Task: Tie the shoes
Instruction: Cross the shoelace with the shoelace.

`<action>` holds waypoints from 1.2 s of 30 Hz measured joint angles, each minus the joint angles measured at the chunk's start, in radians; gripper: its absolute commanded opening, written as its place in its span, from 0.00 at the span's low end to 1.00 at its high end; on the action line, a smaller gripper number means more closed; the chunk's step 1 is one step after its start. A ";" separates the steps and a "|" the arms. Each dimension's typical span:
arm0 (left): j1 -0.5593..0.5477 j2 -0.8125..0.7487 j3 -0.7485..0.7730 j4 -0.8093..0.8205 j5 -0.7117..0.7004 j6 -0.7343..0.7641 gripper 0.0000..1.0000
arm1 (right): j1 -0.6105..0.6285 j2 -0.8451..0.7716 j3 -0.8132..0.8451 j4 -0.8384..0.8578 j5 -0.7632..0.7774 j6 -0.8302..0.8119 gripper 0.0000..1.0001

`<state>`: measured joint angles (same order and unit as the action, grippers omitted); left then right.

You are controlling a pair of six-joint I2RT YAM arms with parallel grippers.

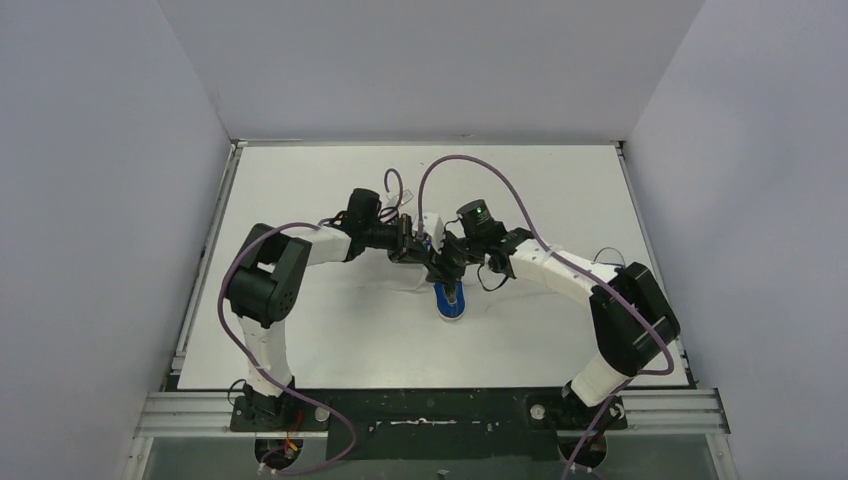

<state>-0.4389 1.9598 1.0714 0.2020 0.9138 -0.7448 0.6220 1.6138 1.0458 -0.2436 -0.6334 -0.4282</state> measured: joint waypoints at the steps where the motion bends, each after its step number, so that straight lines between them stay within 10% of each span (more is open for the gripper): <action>1: 0.000 0.000 0.000 0.008 0.002 -0.006 0.00 | 0.005 0.002 -0.007 0.011 0.003 -0.003 0.38; 10: 0.002 -0.010 0.000 0.036 0.011 -0.038 0.00 | 0.015 0.001 -0.099 0.086 0.106 0.006 0.00; 36: -0.013 -0.111 -0.101 -0.027 -0.060 0.090 0.00 | -0.204 0.072 0.022 -0.163 0.092 0.643 0.01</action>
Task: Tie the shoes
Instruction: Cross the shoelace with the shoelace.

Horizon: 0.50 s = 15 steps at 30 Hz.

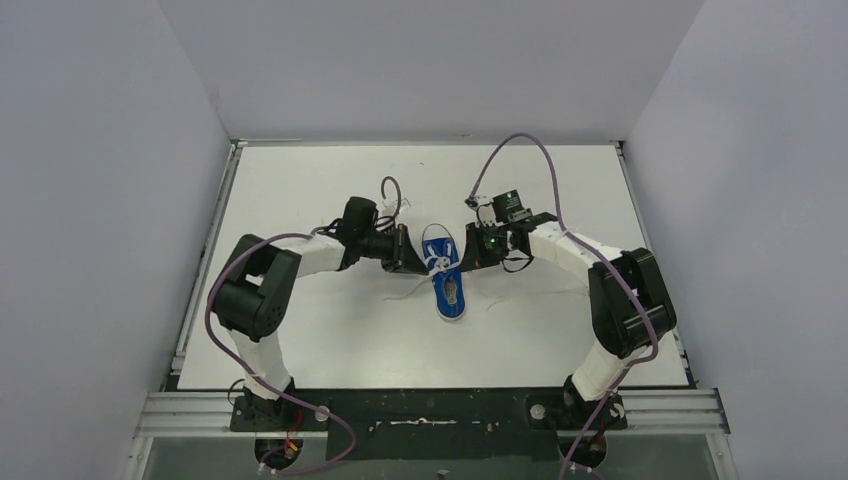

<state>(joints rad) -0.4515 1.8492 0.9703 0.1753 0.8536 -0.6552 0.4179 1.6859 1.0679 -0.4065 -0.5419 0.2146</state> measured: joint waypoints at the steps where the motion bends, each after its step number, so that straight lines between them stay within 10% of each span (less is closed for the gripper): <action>1: -0.002 -0.002 0.000 -0.030 -0.010 0.025 0.00 | -0.009 0.009 0.000 0.002 -0.011 0.010 0.01; 5: -0.006 -0.021 0.001 -0.134 -0.036 0.108 0.07 | -0.034 0.018 0.000 0.003 -0.046 0.026 0.01; 15: -0.030 -0.059 0.150 -0.295 -0.076 0.277 0.66 | -0.037 0.018 0.000 0.001 -0.105 0.008 0.00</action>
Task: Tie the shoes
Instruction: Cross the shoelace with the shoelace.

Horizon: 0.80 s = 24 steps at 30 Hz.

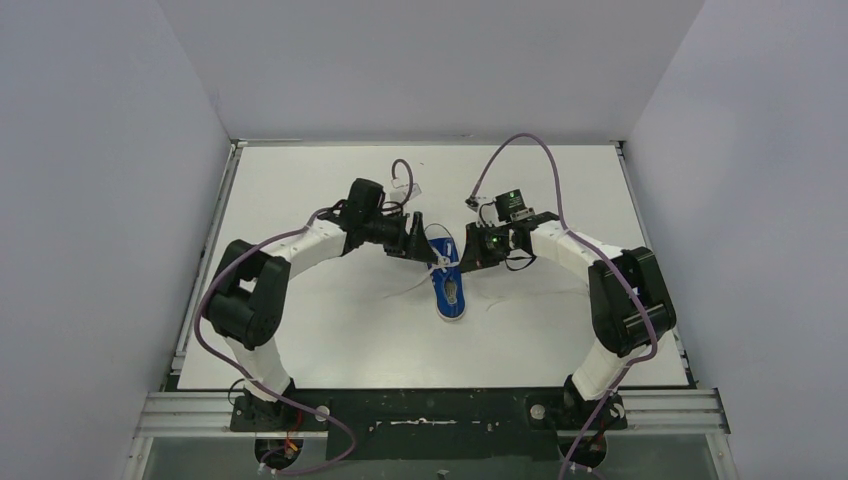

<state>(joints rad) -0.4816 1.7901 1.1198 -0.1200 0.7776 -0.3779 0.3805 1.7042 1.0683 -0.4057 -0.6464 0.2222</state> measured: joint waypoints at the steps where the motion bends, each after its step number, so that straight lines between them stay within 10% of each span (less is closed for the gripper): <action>1: -0.002 0.000 0.013 0.000 -0.007 0.000 0.68 | 0.000 0.000 0.000 0.000 -0.003 0.000 0.00; 11: -0.028 0.153 0.222 -0.037 -0.068 -0.002 0.51 | 0.000 0.000 0.000 0.000 -0.016 -0.003 0.00; 24: -0.035 0.167 0.204 -0.106 -0.129 -0.005 0.00 | 0.000 -0.017 -0.025 -0.058 -0.016 -0.031 0.00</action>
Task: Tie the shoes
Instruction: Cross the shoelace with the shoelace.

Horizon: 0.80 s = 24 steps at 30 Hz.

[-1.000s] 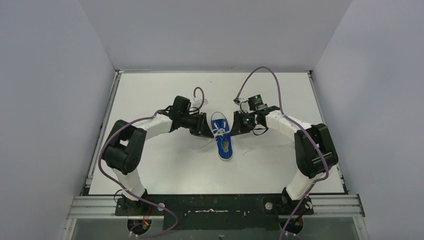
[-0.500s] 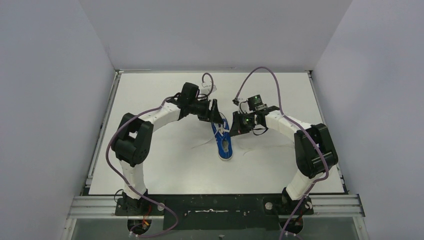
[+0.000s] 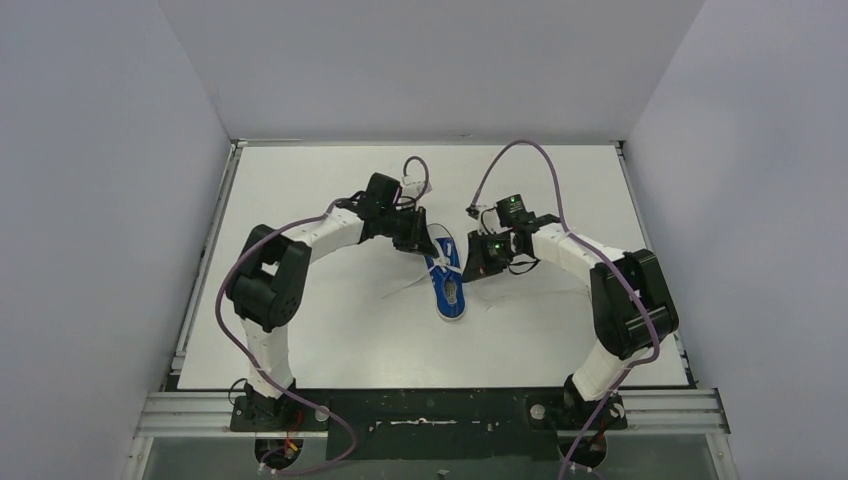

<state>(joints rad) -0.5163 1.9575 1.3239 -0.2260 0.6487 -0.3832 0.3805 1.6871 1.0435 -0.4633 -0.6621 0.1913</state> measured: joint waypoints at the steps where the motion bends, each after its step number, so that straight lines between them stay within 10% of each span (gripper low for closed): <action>1: 0.000 -0.008 -0.010 0.001 -0.001 -0.005 0.00 | 0.000 0.000 0.000 -0.014 0.001 -0.002 0.00; 13: 0.000 -0.147 -0.219 0.046 -0.005 -0.061 0.00 | -0.014 0.000 -0.001 -0.067 0.064 0.002 0.00; 20: -0.010 -0.151 -0.207 -0.002 -0.003 -0.016 0.58 | -0.021 0.011 0.016 -0.075 0.066 -0.013 0.00; 24: -0.012 -0.188 -0.145 -0.107 -0.054 0.060 0.71 | -0.021 0.011 0.021 -0.081 0.059 -0.029 0.00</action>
<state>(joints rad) -0.5285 1.7695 1.1793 -0.3332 0.5945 -0.3229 0.3595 1.6981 1.0645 -0.5442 -0.6029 0.1619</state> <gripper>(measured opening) 0.643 0.030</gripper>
